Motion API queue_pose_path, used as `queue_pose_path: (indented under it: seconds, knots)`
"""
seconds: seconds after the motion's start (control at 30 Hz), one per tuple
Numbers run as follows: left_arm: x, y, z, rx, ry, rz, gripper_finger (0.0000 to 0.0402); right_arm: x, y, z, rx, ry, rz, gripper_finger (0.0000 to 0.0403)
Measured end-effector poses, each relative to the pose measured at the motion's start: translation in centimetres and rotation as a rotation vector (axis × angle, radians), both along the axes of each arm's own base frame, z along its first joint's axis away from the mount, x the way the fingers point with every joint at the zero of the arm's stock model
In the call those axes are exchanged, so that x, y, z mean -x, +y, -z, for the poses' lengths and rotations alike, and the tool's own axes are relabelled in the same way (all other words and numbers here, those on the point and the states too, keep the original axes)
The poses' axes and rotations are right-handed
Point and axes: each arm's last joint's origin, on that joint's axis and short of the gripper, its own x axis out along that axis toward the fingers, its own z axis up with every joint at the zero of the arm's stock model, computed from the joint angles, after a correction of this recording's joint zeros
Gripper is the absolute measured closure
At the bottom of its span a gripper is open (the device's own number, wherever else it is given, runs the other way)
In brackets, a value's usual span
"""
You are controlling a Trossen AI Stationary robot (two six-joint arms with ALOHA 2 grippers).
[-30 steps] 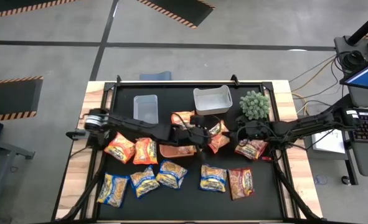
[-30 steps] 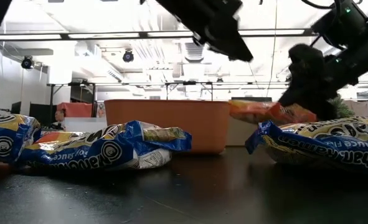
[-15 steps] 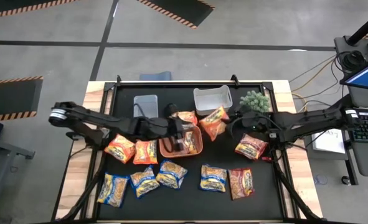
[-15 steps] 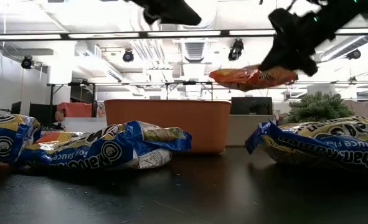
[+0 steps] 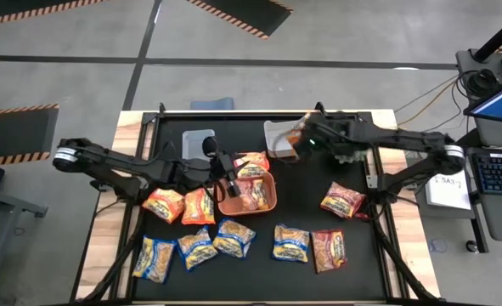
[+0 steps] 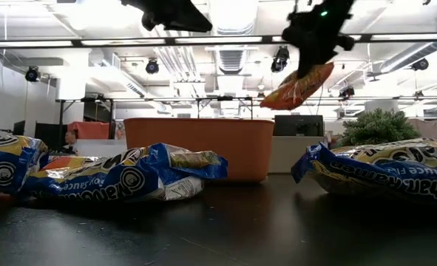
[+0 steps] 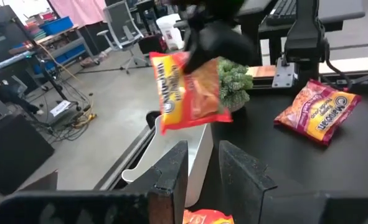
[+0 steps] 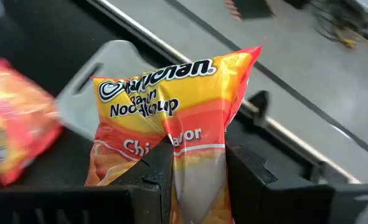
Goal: Sort Maruchan noodles
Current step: Put the orange noodle packet into the white bin
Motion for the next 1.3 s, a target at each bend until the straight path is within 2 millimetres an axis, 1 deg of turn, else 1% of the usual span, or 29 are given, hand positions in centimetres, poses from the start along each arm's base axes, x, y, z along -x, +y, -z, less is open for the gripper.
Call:
queue_pose_path:
  seconds: [0.1, 0.23, 0.33, 0.43, 0.6, 0.87, 1.03, 1.3]
  knots:
    - [0.3, 0.0, -0.1, -0.007, 0.018, 0.001, 0.0327, -1.7, -2.2, 0.2, -0.003, 0.099, 0.027, 0.0303]
    - [0.8, 0.1, -0.2, -0.011, 0.038, 0.000, 0.0327, -3.5, -4.8, 0.8, 0.041, 0.253, 0.080, 0.0303]
    - [1.2, 0.2, -0.2, -0.013, 0.053, 0.000, 0.0327, -4.6, -6.3, 1.7, 0.061, 0.363, 0.126, 0.0303]
    - [1.3, 0.2, -0.1, -0.013, 0.063, 0.000, 0.0327, -5.7, -7.4, 2.9, 0.064, 0.454, 0.145, 0.0303]
    - [1.3, 0.2, 0.0, -0.013, 0.069, -0.001, 0.0327, -7.0, -8.1, 4.8, 0.044, 0.576, 0.150, 0.0303]
    - [1.3, 0.2, 0.0, -0.014, 0.072, 0.000, 0.0327, -7.8, -8.5, 6.9, 0.037, 0.633, 0.171, 0.0303]
    - [1.3, 0.2, 0.0, -0.014, 0.072, 0.000, 0.0327, -7.9, -8.6, 7.1, 0.046, 0.619, 0.187, 0.0303]
    - [1.3, 0.2, 0.0, -0.015, 0.072, 0.000, 0.0327, -8.0, -8.5, 7.7, 0.014, 0.594, 0.208, 0.0303]
